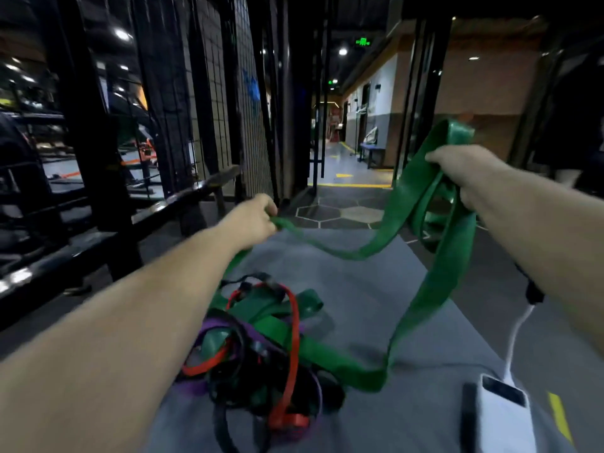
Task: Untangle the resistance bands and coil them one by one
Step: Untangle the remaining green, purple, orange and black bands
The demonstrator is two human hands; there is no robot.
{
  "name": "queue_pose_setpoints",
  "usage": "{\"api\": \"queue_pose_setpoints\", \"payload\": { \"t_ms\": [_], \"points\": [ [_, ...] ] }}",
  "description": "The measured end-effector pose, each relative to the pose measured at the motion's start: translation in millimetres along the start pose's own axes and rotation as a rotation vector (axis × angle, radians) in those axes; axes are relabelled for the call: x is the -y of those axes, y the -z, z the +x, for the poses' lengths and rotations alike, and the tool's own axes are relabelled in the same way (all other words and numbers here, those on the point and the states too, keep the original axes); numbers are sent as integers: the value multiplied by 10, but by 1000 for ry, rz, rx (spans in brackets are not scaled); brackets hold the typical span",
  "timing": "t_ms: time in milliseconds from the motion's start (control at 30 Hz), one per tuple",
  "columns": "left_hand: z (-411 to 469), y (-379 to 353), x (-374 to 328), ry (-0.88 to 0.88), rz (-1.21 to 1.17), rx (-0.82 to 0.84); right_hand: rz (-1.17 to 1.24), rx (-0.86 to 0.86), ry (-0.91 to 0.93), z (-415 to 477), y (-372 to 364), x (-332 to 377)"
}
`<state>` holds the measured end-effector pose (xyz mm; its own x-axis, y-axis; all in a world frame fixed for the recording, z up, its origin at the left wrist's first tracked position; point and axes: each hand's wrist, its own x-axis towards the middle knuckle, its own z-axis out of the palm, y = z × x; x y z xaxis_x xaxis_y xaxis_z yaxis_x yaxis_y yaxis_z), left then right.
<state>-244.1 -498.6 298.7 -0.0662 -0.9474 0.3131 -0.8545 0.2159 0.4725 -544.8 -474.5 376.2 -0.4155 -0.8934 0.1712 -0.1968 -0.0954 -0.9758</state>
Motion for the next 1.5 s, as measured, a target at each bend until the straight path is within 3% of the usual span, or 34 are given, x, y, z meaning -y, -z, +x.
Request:
{"api": "queue_pose_setpoints", "payload": {
  "t_ms": [167, 267, 367, 500, 667, 767, 833, 900, 1000, 1067, 1167, 1267, 1367, 1433, 1500],
  "points": [
    [-447, -837, 416, 117, 153, 217, -364, 25, -133, 85, -105, -655],
    [-642, -1135, 562, 104, 254, 266, -765, 101, -107, -36, -150, -915],
    [-804, -1342, 628, 32, 423, 292, -1099, 325, -145, -152, -239, -1222],
    [-869, -1412, 662, -10, 422, 321, -1378, 591, -209, -290, -409, -1720],
    [-924, -1490, 793, 33, 242, 321, -1266, 539, -286, -322, -592, -2161],
    [-950, -1531, 808, 30, 205, 303, -1420, 503, -117, -361, -731, -2214],
    [-956, -1553, 826, 37, 169, 299, -1393, 522, 23, -401, -840, -2255],
    [-968, -1548, 845, 48, 128, 307, -1297, 585, 209, -458, -950, -2356],
    [-988, -1538, 875, 69, 67, 311, -953, 683, 459, -628, -1137, -2430],
    [-997, -1526, 907, 60, 43, 302, -824, 792, 493, -799, -1250, -2429],
    [-1093, -1469, 963, -2, -103, 272, -879, 921, 385, -994, -1363, -2457],
    [-1282, -1381, 997, -141, -305, 110, -867, 973, 232, -1030, -1410, -2443],
    [-1469, -1332, 1038, -226, -166, -259, -1049, 1024, 270, -1065, -1459, -2362],
    [-1561, -1324, 1063, -102, -10, -440, -1076, 1016, 241, -1086, -1480, -2361],
    [-1609, -1259, 1106, 139, 48, -515, -967, 984, 190, -1101, -1432, -2303]
  ]
}}
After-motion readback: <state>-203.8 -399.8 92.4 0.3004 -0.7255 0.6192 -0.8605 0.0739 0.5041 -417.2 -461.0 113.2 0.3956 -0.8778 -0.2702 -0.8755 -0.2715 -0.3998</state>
